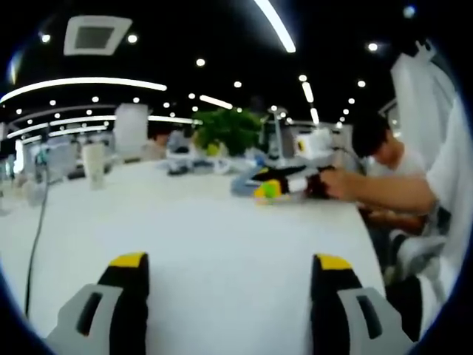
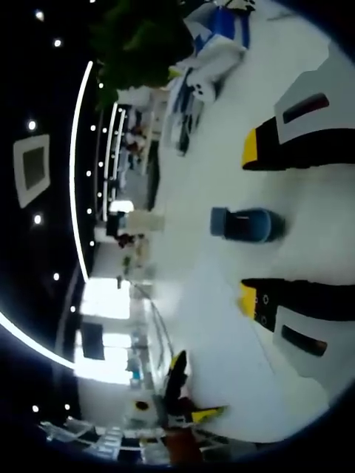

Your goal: Pick up the paper insert the paper into the punch align the paper edges press the punch to punch holes

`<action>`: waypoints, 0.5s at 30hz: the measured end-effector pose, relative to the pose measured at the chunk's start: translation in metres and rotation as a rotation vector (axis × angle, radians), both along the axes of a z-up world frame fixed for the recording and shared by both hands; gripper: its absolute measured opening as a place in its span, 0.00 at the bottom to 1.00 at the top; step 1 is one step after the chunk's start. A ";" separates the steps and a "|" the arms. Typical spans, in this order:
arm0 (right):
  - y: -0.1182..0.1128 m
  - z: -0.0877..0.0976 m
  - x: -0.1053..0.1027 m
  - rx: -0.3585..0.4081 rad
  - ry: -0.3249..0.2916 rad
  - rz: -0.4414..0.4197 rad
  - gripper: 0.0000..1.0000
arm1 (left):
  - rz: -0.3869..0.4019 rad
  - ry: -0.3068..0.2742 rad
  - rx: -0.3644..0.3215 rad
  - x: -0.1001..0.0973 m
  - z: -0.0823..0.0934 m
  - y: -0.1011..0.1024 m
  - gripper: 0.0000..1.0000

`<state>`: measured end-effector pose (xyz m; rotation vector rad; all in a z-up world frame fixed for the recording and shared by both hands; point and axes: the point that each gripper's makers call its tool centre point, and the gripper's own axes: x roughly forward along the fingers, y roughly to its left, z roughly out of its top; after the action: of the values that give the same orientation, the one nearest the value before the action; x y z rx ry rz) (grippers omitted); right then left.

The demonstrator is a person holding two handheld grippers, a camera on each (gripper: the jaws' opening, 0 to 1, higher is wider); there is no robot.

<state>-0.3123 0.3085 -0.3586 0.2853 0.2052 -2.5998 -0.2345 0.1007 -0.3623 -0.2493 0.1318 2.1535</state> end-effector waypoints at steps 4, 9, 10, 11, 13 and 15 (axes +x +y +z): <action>0.000 0.000 0.000 -0.006 -0.002 0.001 0.61 | 0.018 0.010 -0.002 -0.003 0.001 -0.003 0.89; 0.003 0.007 0.004 -0.022 0.027 -0.011 0.57 | 0.024 0.019 -0.010 -0.002 0.001 -0.004 0.89; 0.002 0.008 0.006 -0.039 0.025 -0.007 0.58 | 0.025 0.019 -0.013 -0.002 0.000 -0.004 0.88; 0.002 0.008 0.006 -0.040 0.020 -0.007 0.58 | 0.027 0.020 -0.015 -0.003 0.000 -0.005 0.88; 0.000 0.006 0.008 -0.036 0.011 0.002 0.60 | 0.027 0.023 -0.017 -0.003 0.000 -0.005 0.88; 0.000 0.005 0.013 -0.025 0.001 0.012 0.59 | 0.028 0.010 -0.004 -0.001 0.002 -0.006 0.88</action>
<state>-0.2996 0.3087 -0.3539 0.2734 0.1743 -2.5889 -0.2357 0.0944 -0.3606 -0.2441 0.1395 2.1828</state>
